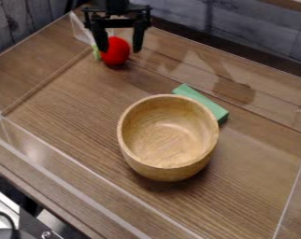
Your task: Move the red fruit to the right
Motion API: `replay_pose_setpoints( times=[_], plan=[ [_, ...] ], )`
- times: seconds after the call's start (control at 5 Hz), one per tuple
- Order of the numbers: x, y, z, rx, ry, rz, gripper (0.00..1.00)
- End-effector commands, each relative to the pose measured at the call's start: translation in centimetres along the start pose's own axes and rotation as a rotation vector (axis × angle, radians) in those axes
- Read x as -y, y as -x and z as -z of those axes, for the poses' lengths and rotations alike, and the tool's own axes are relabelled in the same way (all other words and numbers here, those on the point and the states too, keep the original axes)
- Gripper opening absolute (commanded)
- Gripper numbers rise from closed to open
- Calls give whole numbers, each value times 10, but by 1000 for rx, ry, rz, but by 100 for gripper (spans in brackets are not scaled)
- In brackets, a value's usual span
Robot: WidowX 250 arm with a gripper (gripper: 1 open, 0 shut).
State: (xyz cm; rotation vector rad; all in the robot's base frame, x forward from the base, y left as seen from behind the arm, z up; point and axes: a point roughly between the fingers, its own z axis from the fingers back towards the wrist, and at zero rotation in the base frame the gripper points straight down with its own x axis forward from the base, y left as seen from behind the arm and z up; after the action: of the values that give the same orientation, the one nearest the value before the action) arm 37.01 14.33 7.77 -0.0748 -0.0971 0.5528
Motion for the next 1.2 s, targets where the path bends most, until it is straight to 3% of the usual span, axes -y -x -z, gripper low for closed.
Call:
replay_pose_setpoints(
  times=[0.0, 0.4, 0.8, 1.0],
  plan=[
    [-2, -5, -37, 114, 19, -19, 100],
    [0, -5, -53, 140, 39, -18, 100],
    [-7, -12, -47, 126, 21, 8, 100],
    [-18, -9, -38, 118, 7, 10, 100]
  ],
)
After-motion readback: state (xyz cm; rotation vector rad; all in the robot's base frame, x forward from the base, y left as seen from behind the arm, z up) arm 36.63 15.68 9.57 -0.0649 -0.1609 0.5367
